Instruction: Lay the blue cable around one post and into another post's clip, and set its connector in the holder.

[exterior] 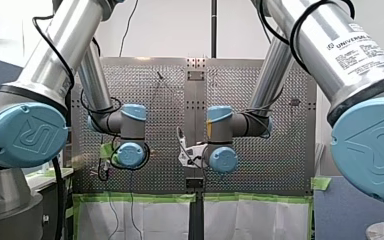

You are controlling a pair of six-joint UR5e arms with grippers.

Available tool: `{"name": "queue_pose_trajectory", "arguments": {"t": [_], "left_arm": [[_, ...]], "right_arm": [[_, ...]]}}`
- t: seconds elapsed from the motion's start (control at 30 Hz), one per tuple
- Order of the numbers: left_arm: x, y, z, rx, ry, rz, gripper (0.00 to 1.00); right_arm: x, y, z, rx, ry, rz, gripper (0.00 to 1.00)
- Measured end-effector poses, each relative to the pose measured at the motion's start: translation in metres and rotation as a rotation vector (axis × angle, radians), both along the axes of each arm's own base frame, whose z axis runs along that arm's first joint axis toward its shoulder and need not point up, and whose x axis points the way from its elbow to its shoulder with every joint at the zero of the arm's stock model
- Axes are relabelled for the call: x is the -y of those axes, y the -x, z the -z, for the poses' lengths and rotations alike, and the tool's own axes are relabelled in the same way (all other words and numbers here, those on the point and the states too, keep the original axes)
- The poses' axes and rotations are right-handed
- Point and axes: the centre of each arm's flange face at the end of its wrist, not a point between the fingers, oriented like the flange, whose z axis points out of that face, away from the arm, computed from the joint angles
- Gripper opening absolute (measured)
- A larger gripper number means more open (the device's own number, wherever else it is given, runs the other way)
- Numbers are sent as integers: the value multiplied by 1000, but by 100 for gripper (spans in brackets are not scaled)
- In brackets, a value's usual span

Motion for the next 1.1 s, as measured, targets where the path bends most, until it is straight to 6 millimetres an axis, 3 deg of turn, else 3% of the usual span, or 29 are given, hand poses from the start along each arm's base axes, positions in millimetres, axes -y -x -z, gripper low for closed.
{"name": "queue_pose_trajectory", "arguments": {"t": [0.47, 0.8, 1.1], "left_arm": [[-3, 2, 3, -18, -4, -1, 100], [-18, 12, -7, -28, 28, 31, 100], [-9, -9, -41, 27, 106, 36, 100]], "right_arm": [[3, 1, -3, 6, -1, 10, 1], [40, 15, -40, 81, -17, 107, 1], [56, 5, -94, 177, -12, 101, 1]]}}
